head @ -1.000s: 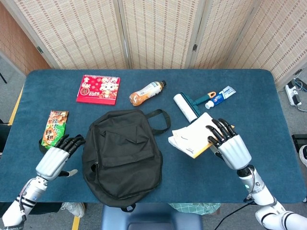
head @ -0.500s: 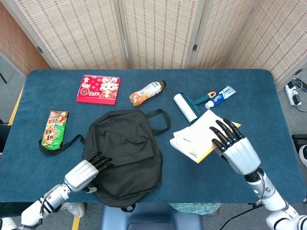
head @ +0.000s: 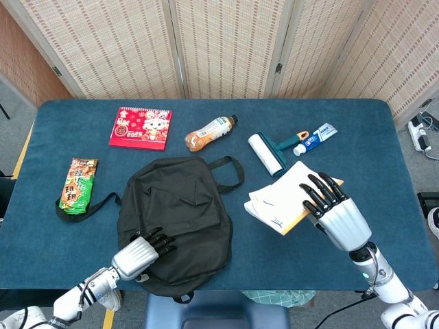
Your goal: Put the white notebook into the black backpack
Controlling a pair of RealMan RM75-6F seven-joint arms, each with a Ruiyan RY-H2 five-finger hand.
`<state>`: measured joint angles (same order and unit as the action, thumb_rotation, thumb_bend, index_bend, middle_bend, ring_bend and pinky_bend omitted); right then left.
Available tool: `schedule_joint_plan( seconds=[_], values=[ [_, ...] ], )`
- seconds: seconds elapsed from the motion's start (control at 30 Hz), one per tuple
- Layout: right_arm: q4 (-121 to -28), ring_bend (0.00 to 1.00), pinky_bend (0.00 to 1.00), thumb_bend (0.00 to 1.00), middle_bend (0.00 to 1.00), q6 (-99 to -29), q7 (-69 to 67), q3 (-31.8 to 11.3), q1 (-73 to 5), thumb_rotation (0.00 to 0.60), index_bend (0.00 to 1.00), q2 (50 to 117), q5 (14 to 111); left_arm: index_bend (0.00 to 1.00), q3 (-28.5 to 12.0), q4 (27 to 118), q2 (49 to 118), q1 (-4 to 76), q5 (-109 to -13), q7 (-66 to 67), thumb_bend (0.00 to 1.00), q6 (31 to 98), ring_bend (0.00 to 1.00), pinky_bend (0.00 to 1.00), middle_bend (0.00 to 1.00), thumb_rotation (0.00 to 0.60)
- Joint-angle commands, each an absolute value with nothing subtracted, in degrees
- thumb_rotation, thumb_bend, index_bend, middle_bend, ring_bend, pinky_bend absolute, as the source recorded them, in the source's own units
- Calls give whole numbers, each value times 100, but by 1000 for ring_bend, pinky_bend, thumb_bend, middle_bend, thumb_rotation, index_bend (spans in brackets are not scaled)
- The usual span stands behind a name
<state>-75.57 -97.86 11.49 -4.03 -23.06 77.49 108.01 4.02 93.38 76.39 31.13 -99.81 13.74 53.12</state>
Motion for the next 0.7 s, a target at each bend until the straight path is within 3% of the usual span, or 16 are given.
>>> schedule_joint_plan(
  seconds=[0.03, 0.37, 0.7],
  values=[
    [-7540, 188, 218, 614, 343, -9782, 1141, -407, -2302, 600, 630, 7757, 10811, 231, 342, 9227, 7827, 3159, -9890, 1309, 96, 5364, 158, 106, 145, 600],
    [-7489, 188, 218, 614, 344, -9743, 1109, -429, -2251, 600, 629, 7770, 10747, 338, 297, 9052, 8068, 3193, -9769, 922, 118, 5643, 173, 106, 164, 600],
    [-7441, 188, 218, 614, 343, -9730, 1060, -451, -2238, 600, 628, 7812, 10735, 474, 301, 8438, 8491, 3153, -9806, -284, 332, 6182, 259, 145, 266, 600]
  ],
)
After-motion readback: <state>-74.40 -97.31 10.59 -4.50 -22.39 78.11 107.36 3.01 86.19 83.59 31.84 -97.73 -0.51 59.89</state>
